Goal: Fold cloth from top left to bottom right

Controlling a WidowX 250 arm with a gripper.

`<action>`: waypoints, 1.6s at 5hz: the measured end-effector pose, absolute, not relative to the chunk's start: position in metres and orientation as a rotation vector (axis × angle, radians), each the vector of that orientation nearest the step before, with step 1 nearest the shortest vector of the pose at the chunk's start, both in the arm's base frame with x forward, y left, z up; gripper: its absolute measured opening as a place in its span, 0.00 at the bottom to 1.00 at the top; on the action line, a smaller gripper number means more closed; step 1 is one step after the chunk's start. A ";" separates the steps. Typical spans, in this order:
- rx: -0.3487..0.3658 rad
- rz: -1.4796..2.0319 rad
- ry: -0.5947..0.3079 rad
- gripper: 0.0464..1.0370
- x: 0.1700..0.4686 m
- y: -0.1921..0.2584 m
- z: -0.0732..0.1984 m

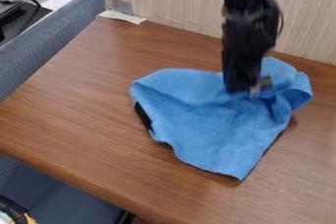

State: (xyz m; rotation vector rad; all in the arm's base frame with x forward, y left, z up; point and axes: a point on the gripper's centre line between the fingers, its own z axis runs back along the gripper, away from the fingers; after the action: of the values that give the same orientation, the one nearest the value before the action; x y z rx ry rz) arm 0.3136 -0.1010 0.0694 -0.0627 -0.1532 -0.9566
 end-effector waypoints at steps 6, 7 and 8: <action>-0.037 -1.058 -0.041 0.79 0.289 -0.110 0.019; -0.023 -1.050 -0.062 0.97 0.290 -0.108 0.029; -0.011 -1.059 -0.082 0.97 0.288 -0.112 0.043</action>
State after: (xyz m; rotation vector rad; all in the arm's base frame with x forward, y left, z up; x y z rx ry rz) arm 0.2880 -0.1115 0.0429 -0.0107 -0.0821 -1.0589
